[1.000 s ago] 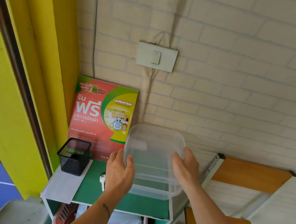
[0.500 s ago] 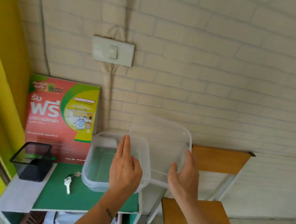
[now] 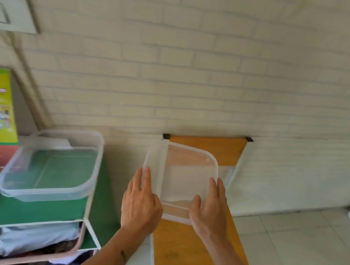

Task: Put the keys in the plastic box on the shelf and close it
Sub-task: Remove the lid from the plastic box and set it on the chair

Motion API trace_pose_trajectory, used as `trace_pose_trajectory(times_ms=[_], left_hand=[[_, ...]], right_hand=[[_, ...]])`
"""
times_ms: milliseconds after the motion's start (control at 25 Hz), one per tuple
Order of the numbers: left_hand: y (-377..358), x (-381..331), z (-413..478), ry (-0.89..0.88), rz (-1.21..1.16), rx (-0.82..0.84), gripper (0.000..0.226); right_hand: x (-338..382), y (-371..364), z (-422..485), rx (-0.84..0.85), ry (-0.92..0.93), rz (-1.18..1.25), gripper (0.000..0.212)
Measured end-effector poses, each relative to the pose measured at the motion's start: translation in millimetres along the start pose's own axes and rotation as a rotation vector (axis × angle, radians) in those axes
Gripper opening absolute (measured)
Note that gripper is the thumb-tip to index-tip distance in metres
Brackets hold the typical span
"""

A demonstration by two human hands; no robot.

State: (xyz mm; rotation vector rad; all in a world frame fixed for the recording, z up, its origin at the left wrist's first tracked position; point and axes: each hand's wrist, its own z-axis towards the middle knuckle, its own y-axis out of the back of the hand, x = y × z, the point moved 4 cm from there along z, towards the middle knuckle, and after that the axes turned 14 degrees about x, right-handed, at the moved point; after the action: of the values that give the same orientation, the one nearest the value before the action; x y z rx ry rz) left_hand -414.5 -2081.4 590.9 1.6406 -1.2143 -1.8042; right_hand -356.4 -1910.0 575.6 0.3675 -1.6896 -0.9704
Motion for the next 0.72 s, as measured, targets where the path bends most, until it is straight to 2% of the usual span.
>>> trace_pose_trajectory(times_ms=[160,360,720], left_hand=[[-62,-18,2,0.102,0.081,0.193,0.064],[-141,15,18,0.205,0.117,0.472,0.057],[-294,111,52,0.262,0.080,0.619,0.054]], right_hand=[[-75,-2,6,0.134,-0.085,-0.037,0.065],[-154,-45,16,0.291,-0.196,-0.122,0.067],[-274,-169,49,0.469,-0.341,-0.230,0.073]])
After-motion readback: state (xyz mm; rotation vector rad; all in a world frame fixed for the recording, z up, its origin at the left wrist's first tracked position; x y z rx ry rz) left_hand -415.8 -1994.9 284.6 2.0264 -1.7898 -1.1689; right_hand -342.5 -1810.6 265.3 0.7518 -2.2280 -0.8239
